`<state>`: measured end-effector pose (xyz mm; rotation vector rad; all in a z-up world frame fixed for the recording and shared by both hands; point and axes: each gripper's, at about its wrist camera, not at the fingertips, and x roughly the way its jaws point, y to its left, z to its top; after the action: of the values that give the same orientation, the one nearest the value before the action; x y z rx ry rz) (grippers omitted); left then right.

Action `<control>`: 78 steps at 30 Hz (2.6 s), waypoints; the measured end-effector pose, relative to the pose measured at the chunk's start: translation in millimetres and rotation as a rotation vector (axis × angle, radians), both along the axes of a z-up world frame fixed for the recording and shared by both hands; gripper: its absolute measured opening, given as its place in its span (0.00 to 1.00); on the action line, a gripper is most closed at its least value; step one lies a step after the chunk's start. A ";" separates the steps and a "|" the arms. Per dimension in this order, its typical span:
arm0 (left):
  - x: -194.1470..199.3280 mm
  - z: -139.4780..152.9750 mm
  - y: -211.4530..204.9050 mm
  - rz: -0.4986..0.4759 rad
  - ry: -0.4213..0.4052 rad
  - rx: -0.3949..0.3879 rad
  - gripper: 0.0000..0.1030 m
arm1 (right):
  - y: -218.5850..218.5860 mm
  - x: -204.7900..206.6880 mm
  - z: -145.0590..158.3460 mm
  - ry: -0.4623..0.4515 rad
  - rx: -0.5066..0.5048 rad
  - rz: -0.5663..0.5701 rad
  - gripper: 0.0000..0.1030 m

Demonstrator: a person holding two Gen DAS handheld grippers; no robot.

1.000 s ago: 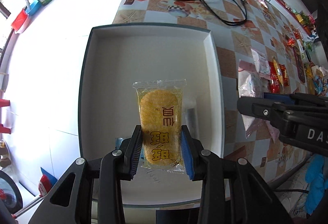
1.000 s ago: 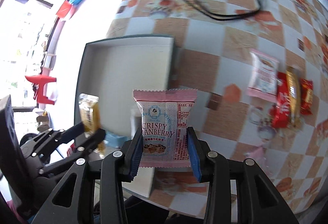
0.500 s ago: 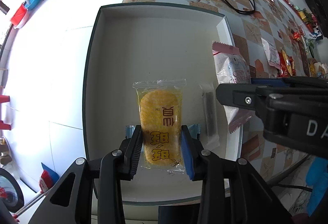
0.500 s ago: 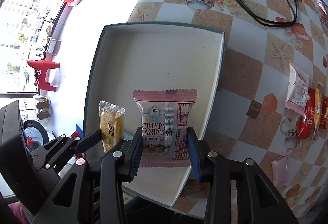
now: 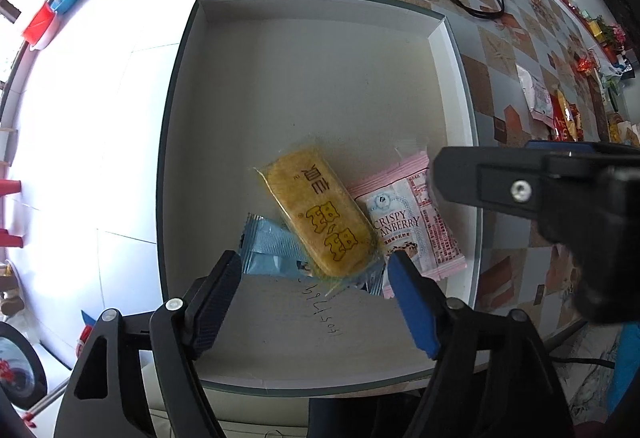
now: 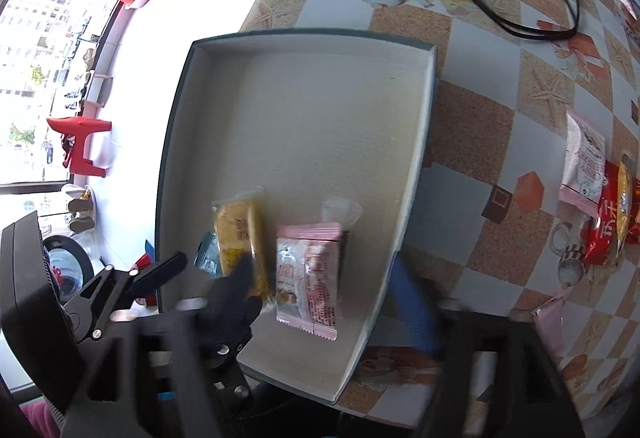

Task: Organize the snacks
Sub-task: 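Move both open tools back over the snack pile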

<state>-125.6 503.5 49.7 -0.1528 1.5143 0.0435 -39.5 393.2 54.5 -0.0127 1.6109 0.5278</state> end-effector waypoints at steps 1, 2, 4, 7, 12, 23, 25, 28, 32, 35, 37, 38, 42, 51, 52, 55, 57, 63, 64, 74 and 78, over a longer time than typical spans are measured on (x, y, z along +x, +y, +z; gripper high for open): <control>1.1 -0.2 -0.8 0.002 0.005 0.000 0.77 | -6.2 1.4 1.7 -0.010 -0.004 -0.011 0.98; 2.0 -0.2 -1.5 0.003 0.009 -0.001 0.77 | -12.2 2.3 2.1 -0.016 -0.014 -0.019 0.98; 4.2 0.7 -4.1 0.002 0.012 -0.005 0.77 | -27.9 3.9 0.6 -0.024 -0.045 -0.041 0.98; 8.1 3.4 -13.1 -0.016 0.012 -0.005 0.77 | -58.2 5.5 -4.9 -0.031 -0.088 -0.088 0.98; 16.6 9.8 -35.8 -0.061 0.011 -0.009 0.77 | -117.0 0.2 -20.8 -0.009 -0.154 -0.170 0.98; 31.9 22.0 -88.6 -0.168 0.011 -0.034 0.77 | -210.3 -19.6 -64.7 0.063 -0.298 -0.234 0.99; 35.7 25.9 -101.6 -0.190 0.005 -0.033 0.77 | -208.9 -21.3 -68.9 0.056 -0.304 -0.197 0.99; 42.4 31.2 -118.1 -0.216 0.001 -0.034 0.77 | -202.6 -23.9 -74.8 0.043 -0.315 -0.136 0.99; 57.6 32.5 -139.1 -0.232 0.003 -0.037 0.77 | -206.4 -27.3 -84.8 0.040 -0.327 -0.103 0.99; 73.3 30.8 -153.4 -0.230 0.005 -0.041 0.77 | -217.0 -25.4 -91.8 0.044 -0.337 -0.109 0.99; 86.2 26.9 -163.9 -0.229 0.012 -0.049 0.77 | -229.0 -21.2 -93.7 0.052 -0.312 -0.130 0.99; 91.8 25.0 -168.7 -0.228 0.015 -0.051 0.77 | -236.2 -19.1 -94.0 0.054 -0.306 -0.139 0.99; 118.7 13.5 -192.2 -0.236 0.030 -0.067 0.77 | -257.2 -15.9 -94.7 0.049 -0.306 -0.161 0.99; 169.5 -15.1 -230.4 -0.219 0.066 -0.056 0.77 | -284.3 -20.8 -95.8 0.050 -0.303 -0.145 1.00; 174.7 -17.5 -233.9 -0.220 0.065 -0.052 0.77 | -281.0 -19.3 -94.6 0.049 -0.302 -0.145 1.00; 186.0 -26.5 -240.1 -0.216 0.080 -0.048 0.77 | -267.0 -23.2 -91.4 0.042 -0.297 -0.145 1.00; 191.3 -34.2 -240.4 -0.198 0.099 -0.043 0.77 | -255.2 -26.9 -96.9 0.038 -0.297 -0.146 1.00; 200.8 -55.0 -239.0 -0.172 0.147 -0.025 0.77 | -247.0 -31.5 -96.4 0.037 -0.298 -0.147 1.00; 201.5 -56.6 -239.9 -0.175 0.148 -0.015 0.77 | -246.9 -31.5 -96.4 0.037 -0.298 -0.146 1.00; 198.3 -56.9 -264.8 -0.268 0.117 0.069 0.65 | -245.1 -35.1 -93.8 0.030 -0.298 -0.148 1.00; 189.4 -50.3 -272.9 -0.313 0.106 0.071 0.42 | -245.0 -35.2 -93.9 0.031 -0.298 -0.148 1.00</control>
<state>63.8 230.6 -0.6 0.1470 1.6250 -0.1468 -74.7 148.2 -39.4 -0.1075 1.6934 0.1715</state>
